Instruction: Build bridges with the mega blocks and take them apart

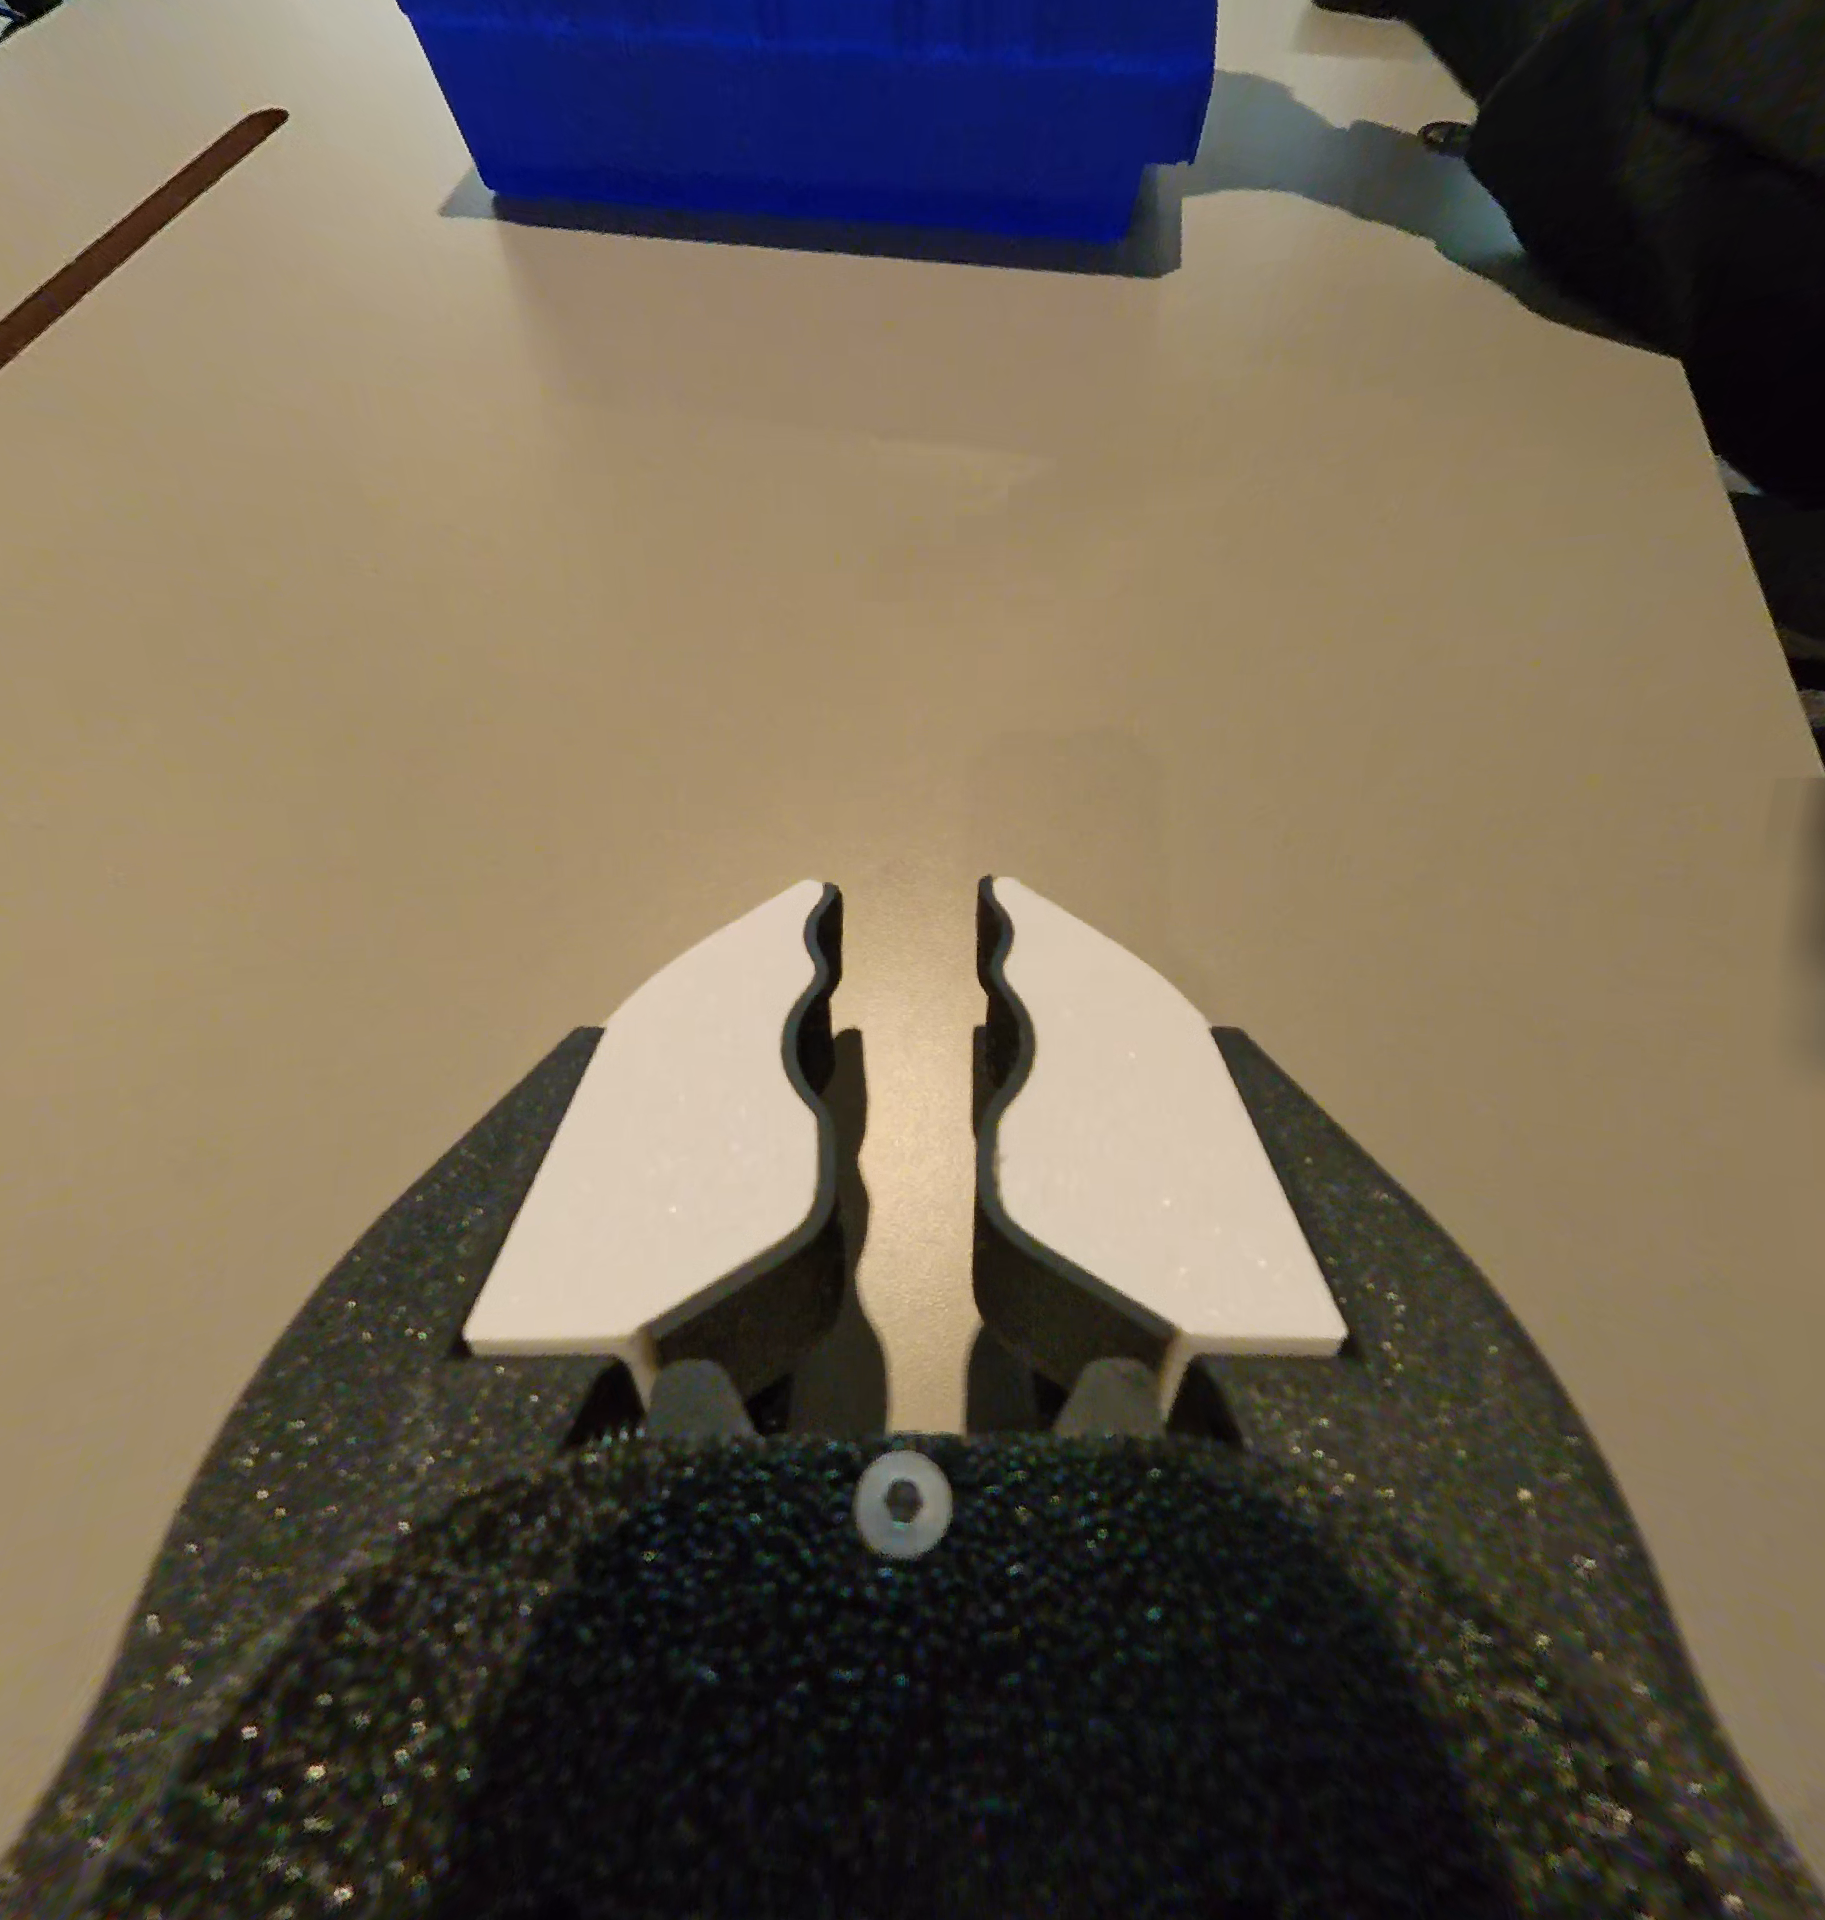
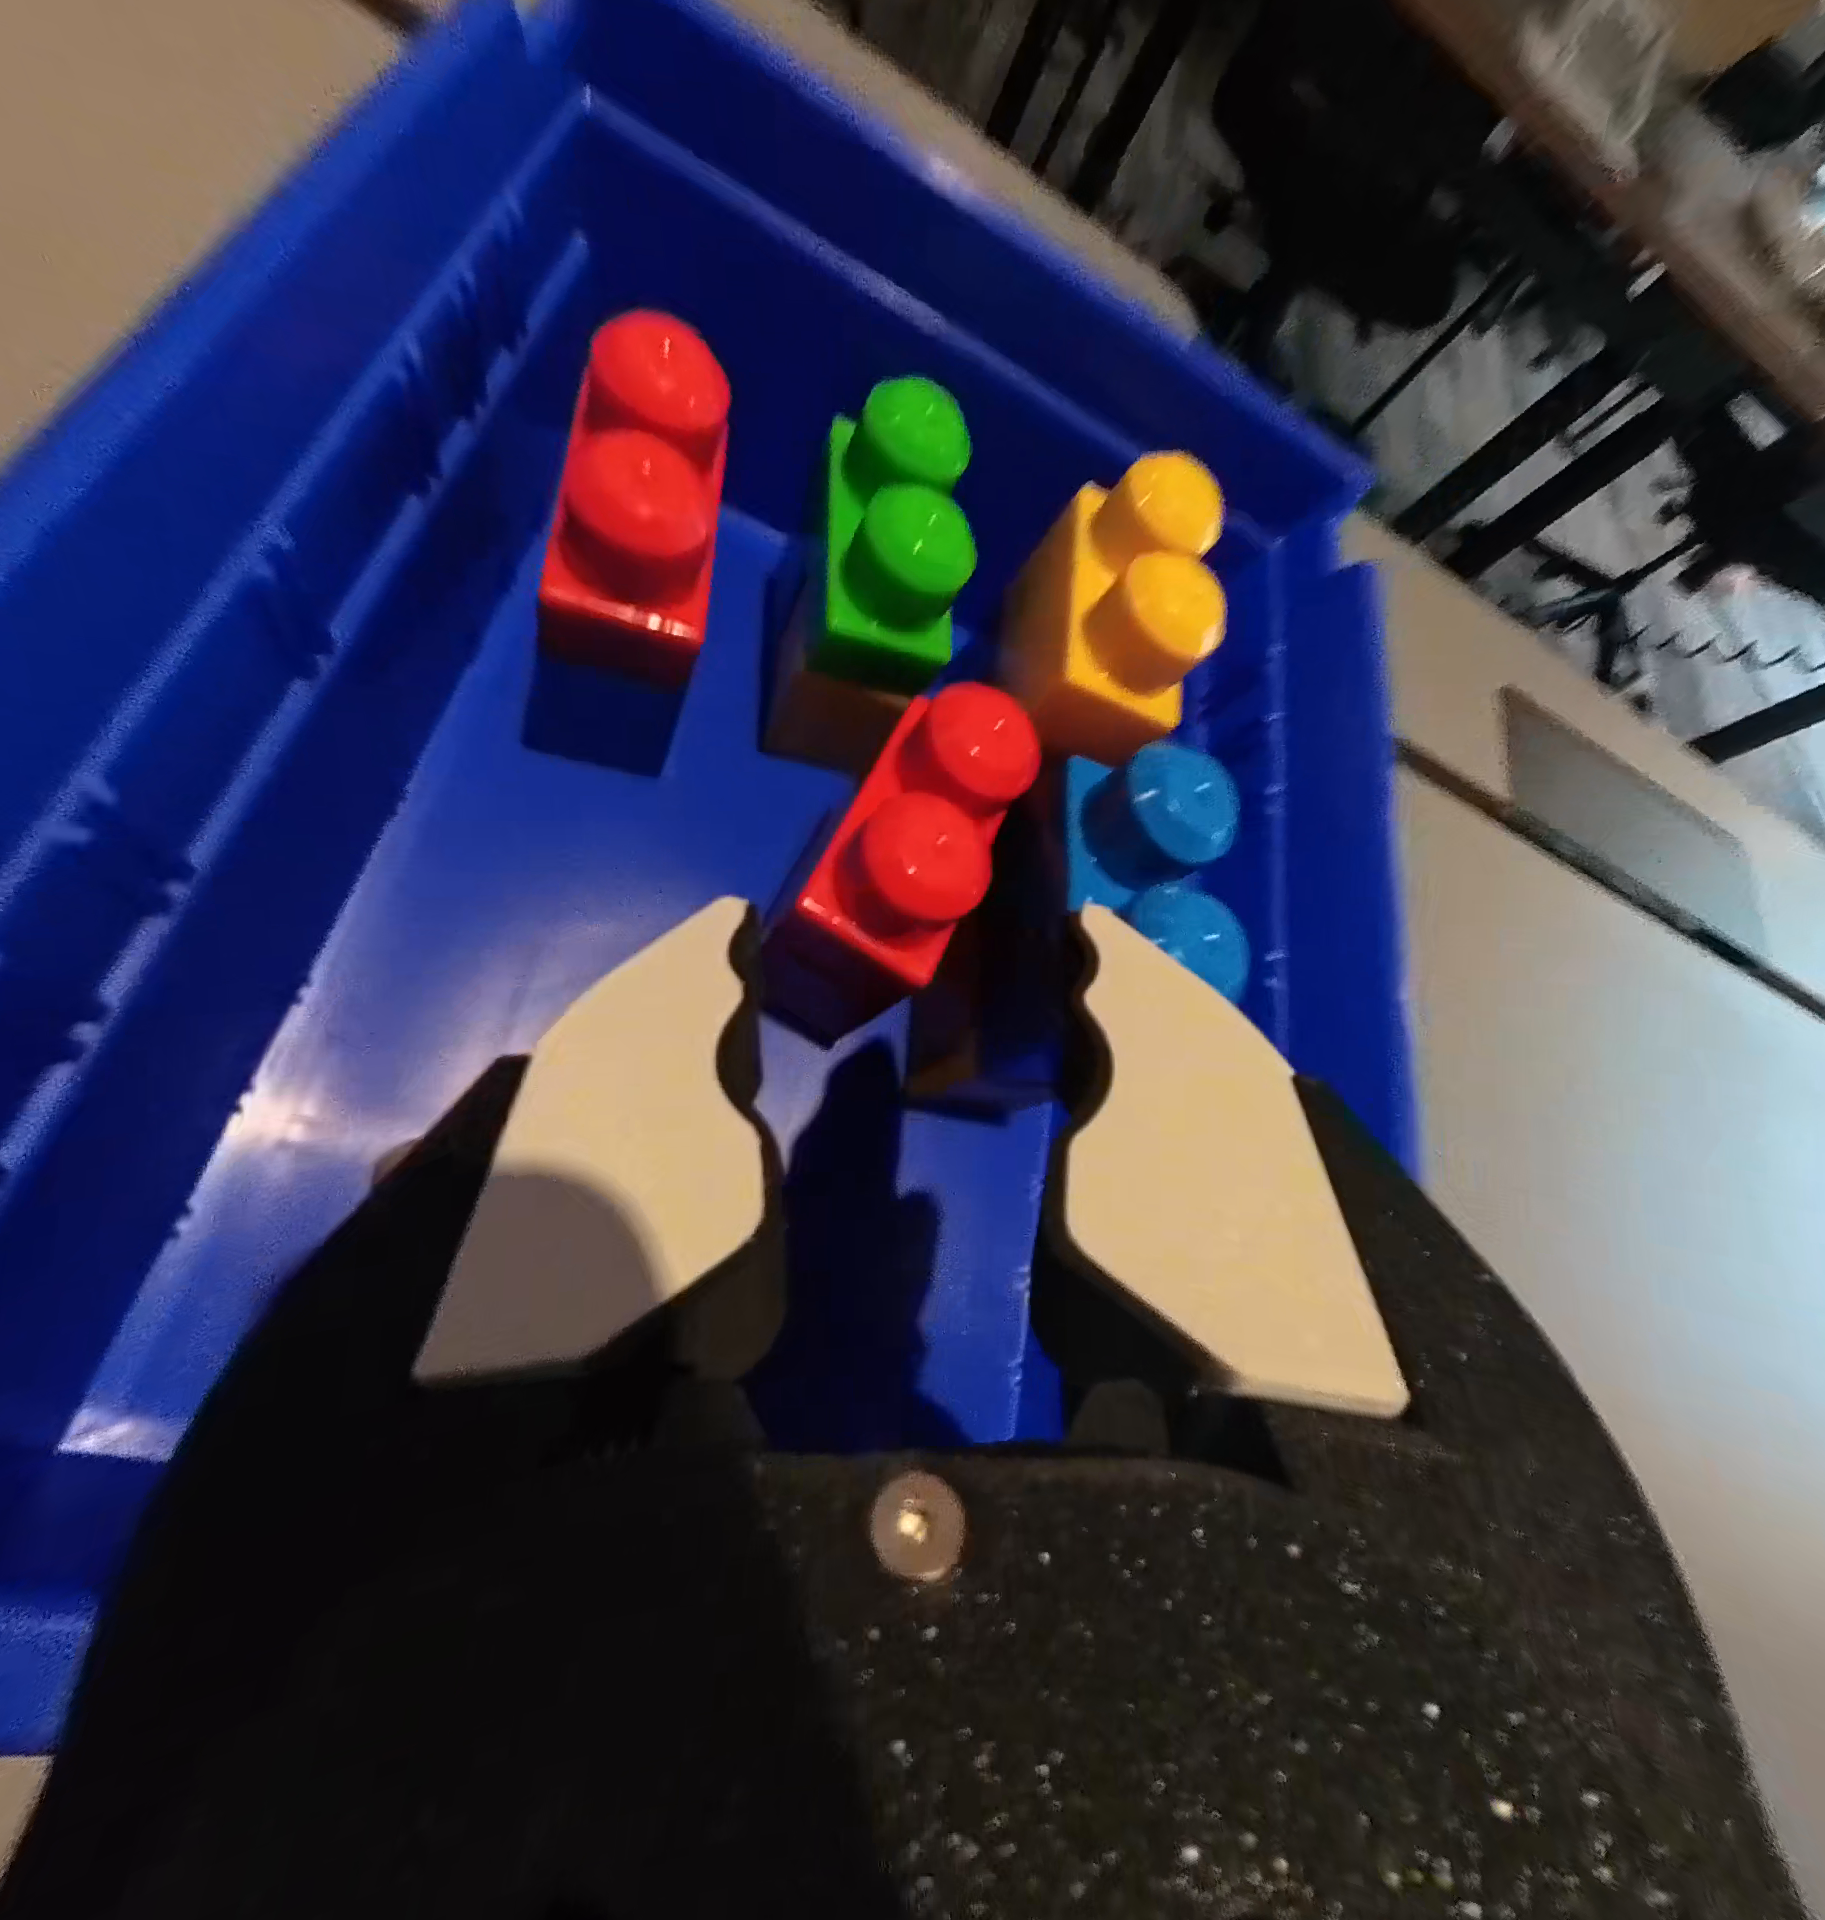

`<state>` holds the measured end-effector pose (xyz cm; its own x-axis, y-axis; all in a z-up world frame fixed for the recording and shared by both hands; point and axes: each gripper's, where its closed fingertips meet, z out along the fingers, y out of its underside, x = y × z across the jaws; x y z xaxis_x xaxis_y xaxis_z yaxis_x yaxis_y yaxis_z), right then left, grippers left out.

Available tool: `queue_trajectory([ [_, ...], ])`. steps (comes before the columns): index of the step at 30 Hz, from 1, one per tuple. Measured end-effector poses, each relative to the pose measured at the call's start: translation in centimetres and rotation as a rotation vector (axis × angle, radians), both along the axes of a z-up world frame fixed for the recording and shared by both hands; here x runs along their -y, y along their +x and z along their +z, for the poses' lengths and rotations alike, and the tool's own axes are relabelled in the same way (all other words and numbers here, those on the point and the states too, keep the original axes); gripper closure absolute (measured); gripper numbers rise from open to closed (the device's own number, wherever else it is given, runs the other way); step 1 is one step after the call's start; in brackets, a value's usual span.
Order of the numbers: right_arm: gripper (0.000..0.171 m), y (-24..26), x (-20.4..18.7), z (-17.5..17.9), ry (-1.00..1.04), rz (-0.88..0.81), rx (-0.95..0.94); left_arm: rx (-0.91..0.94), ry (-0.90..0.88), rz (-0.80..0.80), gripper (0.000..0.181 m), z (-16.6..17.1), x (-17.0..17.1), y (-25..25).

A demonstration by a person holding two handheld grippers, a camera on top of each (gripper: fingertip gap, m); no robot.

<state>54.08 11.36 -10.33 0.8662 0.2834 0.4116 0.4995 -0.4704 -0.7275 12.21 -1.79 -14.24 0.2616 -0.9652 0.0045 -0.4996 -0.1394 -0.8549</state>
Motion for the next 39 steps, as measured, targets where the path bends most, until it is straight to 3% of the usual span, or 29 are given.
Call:
queue_trajectory([
  [7, 0.12, -2.4, 2.2, 10.8, 0.443, -0.029, -0.079, 0.066, 0.095, 0.149, 0.157, 1.7, -2.5, -1.5],
  [11, 0.119, -6.8, 3.1, 13.2, 0.49, -0.026, -0.138, 0.185, 0.161, 0.328, 0.154, 4.1, -4.8, -4.0],
  [15, 0.118, -15.5, 4.0, 14.1, 0.52, 0.128, -0.269, 0.279, 0.251, 0.497, 0.146, 6.4, -6.6, -7.4],
  [23, 0.097, -31.7, 6.1, 8.8, 0.423, 0.521, -0.461, 0.322, 0.419, 0.744, 0.134, 9.2, -8.0, -13.4],
  [26, 0.108, -33.5, 6.5, 7.2, 0.451, 0.599, -0.442, 0.292, 0.478, 0.859, 0.141, 9.9, -8.2, -16.2],
  [31, 0.121, -35.5, 6.9, 4.0, 0.263, 0.689, -0.539, 0.304, 0.491, 0.976, 0.159, 11.0, -7.4, -20.5],
  [35, 0.121, -36.4, 7.0, 1.7, 0.194, 0.712, -0.439, 0.321, 0.428, 1.093, 0.157, 10.8, -7.2, -25.3],
  [39, 0.121, -37.3, 7.4, -0.2, 0.145, 0.748, -0.348, 0.208, 0.328, 1.296, 0.141, 11.7, -6.9, -34.3],
])
